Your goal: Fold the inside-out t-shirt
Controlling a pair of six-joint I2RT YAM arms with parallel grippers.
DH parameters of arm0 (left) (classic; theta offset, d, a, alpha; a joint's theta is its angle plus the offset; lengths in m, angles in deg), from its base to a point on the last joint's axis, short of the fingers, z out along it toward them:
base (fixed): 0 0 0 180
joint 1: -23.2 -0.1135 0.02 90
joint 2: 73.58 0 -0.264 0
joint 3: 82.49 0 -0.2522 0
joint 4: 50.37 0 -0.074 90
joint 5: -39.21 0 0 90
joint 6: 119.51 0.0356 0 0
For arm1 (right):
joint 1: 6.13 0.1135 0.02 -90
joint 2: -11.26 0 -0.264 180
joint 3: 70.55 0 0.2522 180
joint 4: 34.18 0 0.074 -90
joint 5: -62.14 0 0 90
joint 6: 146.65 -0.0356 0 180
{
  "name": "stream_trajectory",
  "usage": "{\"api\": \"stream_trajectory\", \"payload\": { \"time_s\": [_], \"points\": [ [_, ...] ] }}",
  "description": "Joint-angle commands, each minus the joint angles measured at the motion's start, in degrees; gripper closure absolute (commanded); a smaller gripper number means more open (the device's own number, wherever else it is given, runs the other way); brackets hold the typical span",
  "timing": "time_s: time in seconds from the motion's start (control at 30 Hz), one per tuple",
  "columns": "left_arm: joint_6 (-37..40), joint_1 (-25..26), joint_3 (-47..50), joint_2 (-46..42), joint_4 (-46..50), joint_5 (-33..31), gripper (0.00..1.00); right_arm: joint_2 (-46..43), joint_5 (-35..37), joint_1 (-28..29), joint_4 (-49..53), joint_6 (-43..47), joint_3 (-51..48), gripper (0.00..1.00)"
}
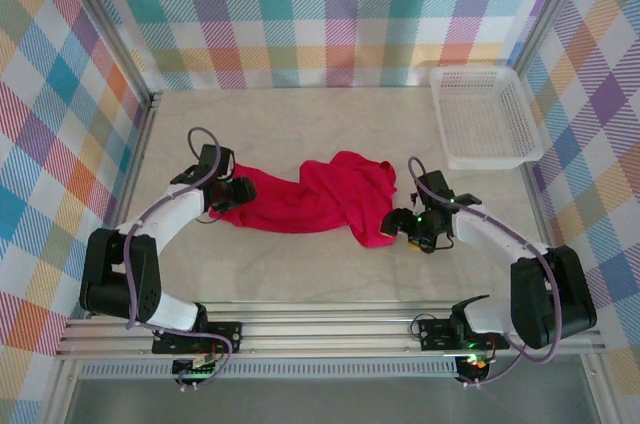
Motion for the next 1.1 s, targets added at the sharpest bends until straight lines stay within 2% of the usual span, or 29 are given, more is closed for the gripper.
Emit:
{"api": "stream_trajectory", "payload": {
  "time_s": [0.0,0.37,0.57,0.7,0.83,0.93,1.0,1.07],
  "points": [
    [-0.74,-0.67,1.31,0.75,-0.37,-1.3,0.48,0.82,-0.83,0.37,-1.65,0.02,-0.98,0.2],
    [0.21,-0.68,1.97,-3.7,3.54,-4.99,0.46,4.55,-2.14,0.44,-4.4,-0.27,-1.41,0.2],
    [-1.25,-0.6,3.59,-1.43,0.43,-2.12,0.46,5.5,-2.85,0.51,-5.42,-0.72,-1.21,0.2],
    [-2.05,-0.05,3.95,1.55,-1.95,-1.09,0.5,5.22,-2.85,0.63,-5.34,-0.78,-1.33,0.2],
    [-2.06,0.01,3.47,4.98,-3.18,-1.21,0.63,5.2,-2.85,0.56,-5.55,-0.84,-1.43,0.2],
    [-1.66,0.02,2.55,5.93,-2.62,-1.06,0.88,5.62,-3.32,0.64,-6.73,-1.24,-1.7,0.21],
    [-1.62,0.05,2.39,4.65,-2.12,-1.15,0.99,6.35,-4.03,0.8,-7.89,-1.69,-2.05,0.25],
    [-1.29,0.02,1.84,2.45,-0.48,-1.94,1.0,7.31,-4.35,1.01,-8.82,-1.99,-2.07,0.28]
  ]
}}
